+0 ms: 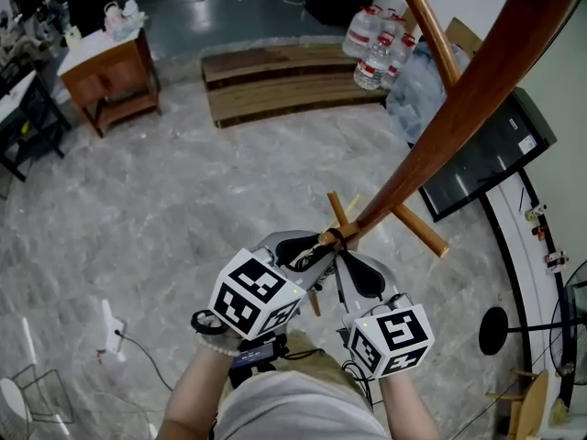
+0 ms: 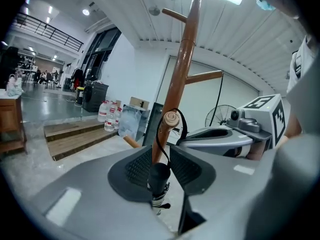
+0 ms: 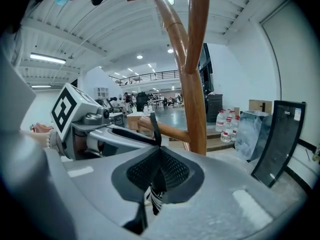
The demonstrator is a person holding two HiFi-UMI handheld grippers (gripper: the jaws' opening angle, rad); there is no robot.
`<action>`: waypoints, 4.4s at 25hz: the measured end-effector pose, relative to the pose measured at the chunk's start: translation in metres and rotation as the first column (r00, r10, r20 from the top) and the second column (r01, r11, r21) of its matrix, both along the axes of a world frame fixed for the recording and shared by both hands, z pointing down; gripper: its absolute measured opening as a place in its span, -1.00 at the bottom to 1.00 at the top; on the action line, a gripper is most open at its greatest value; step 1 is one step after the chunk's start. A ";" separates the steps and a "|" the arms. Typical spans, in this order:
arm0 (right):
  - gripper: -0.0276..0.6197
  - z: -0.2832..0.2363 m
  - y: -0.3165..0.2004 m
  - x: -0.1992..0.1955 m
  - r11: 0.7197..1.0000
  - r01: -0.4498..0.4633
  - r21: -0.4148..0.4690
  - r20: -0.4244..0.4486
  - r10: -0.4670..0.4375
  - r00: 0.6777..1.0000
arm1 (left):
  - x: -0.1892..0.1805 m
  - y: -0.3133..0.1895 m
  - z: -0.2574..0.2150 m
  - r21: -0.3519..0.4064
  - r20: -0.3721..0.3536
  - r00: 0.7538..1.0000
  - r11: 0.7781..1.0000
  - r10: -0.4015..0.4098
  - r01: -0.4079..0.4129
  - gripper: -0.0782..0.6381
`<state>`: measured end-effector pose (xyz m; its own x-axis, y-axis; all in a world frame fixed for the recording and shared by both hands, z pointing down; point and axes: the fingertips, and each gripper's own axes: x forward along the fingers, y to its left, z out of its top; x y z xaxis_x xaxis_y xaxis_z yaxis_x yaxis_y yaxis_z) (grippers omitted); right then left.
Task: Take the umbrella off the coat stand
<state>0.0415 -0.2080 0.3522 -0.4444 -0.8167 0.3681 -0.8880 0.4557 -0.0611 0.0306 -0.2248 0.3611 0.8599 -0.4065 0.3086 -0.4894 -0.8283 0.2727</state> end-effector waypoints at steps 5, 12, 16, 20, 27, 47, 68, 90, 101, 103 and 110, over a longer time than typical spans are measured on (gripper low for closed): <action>-0.91 -0.002 0.004 -0.006 1.000 -0.004 0.007 0.006 0.004 1.000 | 0.001 0.004 -0.001 0.005 -0.015 1.000 1.000 0.024 -0.024 -0.65; -0.91 -0.008 0.010 -0.018 1.000 -0.001 0.022 0.008 0.001 1.000 | -0.011 0.009 -0.008 0.035 -0.017 1.000 0.999 0.014 -0.013 -0.73; -0.91 -0.014 0.013 -0.027 0.999 0.001 0.036 0.014 -0.001 1.000 | -0.021 0.014 -0.015 0.051 -0.026 1.000 0.999 0.012 -0.010 -0.73; -0.91 -0.019 0.018 -0.037 0.999 0.000 0.047 0.020 -0.001 1.000 | -0.032 0.021 -0.020 0.076 -0.013 1.000 0.997 0.011 -0.010 -0.73; -0.91 -0.020 0.030 -0.047 0.998 -0.044 0.050 0.041 0.042 0.998 | -0.048 0.036 -0.021 0.108 0.028 0.999 0.994 0.024 -0.027 -0.73; -0.91 -0.009 0.095 0.011 0.937 -0.350 0.012 0.054 0.349 0.936 | 0.010 0.100 -0.012 0.114 0.094 0.947 0.942 0.306 -0.316 -0.73; -0.91 0.014 0.205 0.121 0.773 -0.632 -0.042 0.075 0.634 0.770 | 0.121 0.208 0.011 0.098 0.173 0.792 0.790 0.585 -0.605 -0.73; -0.91 0.017 0.234 0.159 0.731 -0.680 -0.050 0.075 0.682 0.727 | 0.160 0.233 0.015 0.073 0.172 0.747 0.748 0.642 -0.660 -0.73; -0.91 0.016 0.231 0.162 0.745 -0.666 -0.044 0.082 0.667 0.741 | 0.161 0.231 0.013 0.079 0.169 0.762 0.762 0.625 -0.643 -0.73; -0.91 0.015 0.230 0.162 0.746 -0.665 -0.041 0.083 0.666 0.742 | 0.161 0.229 0.012 0.080 0.166 0.766 0.766 0.621 -0.638 -0.73; -0.91 0.012 0.226 0.163 0.752 -0.658 -0.030 0.082 0.658 0.748 | 0.161 0.226 0.010 0.084 0.154 0.776 0.774 0.612 -0.627 -0.73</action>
